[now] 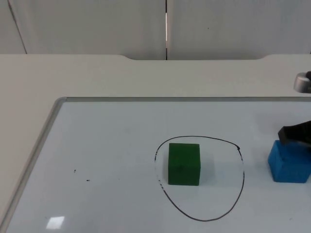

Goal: Push the two cubes into the marked area.

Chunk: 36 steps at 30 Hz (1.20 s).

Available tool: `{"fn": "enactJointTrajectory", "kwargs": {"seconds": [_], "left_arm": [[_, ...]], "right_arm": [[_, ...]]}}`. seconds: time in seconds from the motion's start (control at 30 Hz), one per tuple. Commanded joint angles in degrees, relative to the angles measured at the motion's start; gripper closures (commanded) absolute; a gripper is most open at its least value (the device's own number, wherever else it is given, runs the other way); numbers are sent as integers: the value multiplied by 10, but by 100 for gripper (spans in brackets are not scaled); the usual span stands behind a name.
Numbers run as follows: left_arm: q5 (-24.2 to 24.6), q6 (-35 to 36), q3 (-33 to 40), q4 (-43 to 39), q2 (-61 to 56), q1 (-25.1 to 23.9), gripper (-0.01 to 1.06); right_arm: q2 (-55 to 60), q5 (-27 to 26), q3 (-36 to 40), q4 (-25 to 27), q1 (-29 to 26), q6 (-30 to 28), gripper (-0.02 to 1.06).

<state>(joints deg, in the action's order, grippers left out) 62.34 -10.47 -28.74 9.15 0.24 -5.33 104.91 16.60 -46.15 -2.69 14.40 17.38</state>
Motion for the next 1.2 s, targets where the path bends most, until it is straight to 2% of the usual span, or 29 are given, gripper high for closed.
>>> {"fn": "enactJointTrajectory", "kwargs": {"seconds": [0.0,0.23,0.6,0.83,1.17], "left_arm": [[-3,1,2,6,-2,4,105],[-3,-1,2,8,-2,4,105],[-3,-1,2,11,-2,4,105],[-3,-1,2,12,-2,4,105],[-3,-1,2,12,-2,4,105]], "right_arm": [[1,8,-3,4,13,2,105],[1,0,-3,5,42,15,105],[1,11,-3,11,47,29,105],[1,-14,-3,18,81,34,105],[1,-5,-3,21,82,38,105]]}}
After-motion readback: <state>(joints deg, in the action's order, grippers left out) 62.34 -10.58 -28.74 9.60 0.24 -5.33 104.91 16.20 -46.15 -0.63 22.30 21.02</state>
